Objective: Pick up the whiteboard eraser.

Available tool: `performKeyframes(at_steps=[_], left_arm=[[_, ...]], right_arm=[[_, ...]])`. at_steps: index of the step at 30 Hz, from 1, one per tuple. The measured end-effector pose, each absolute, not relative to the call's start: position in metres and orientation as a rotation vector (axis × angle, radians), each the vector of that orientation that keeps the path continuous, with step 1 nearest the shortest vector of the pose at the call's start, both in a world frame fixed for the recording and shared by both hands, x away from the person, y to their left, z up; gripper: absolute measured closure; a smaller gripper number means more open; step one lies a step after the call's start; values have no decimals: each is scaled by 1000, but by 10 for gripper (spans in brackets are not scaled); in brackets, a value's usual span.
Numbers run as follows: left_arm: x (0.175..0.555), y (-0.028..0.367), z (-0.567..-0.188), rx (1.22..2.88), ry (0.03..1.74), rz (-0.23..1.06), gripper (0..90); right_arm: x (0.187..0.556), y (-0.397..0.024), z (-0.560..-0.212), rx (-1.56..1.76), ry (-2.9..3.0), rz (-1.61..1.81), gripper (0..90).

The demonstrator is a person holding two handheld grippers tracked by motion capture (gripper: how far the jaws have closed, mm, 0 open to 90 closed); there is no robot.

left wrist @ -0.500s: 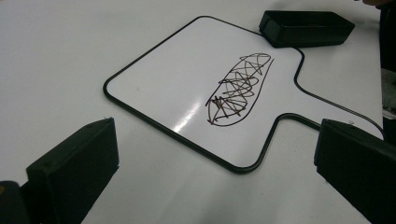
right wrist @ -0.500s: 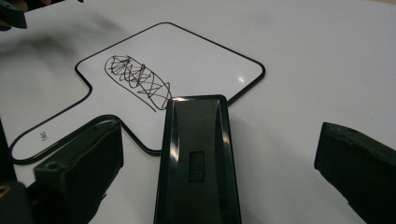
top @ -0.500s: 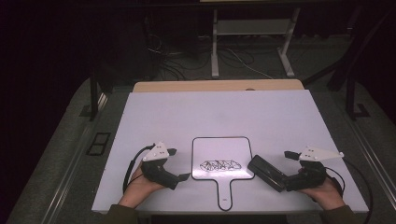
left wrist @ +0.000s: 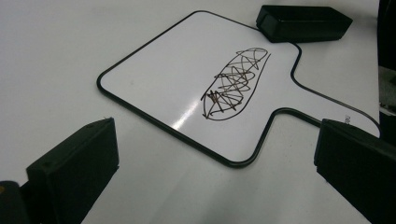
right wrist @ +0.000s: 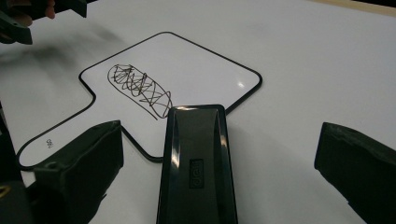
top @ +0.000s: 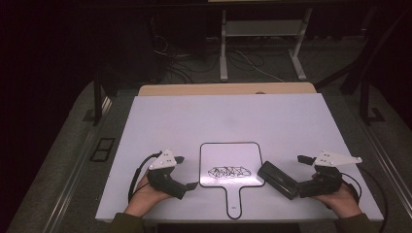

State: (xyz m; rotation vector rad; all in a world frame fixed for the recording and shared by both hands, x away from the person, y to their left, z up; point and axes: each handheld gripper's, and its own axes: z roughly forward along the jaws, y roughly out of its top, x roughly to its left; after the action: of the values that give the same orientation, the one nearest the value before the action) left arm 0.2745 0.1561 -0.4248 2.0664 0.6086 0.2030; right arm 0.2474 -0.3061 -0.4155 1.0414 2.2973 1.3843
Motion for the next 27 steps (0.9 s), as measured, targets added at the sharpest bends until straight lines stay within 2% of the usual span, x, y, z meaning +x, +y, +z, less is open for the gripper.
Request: performKeyframes(at_steps=[27], left_arm=[[273, 152, -428, 2086, 595, 186, 0]], right_arm=[[254, -276, -414, 996, 2366, 1356, 1]])
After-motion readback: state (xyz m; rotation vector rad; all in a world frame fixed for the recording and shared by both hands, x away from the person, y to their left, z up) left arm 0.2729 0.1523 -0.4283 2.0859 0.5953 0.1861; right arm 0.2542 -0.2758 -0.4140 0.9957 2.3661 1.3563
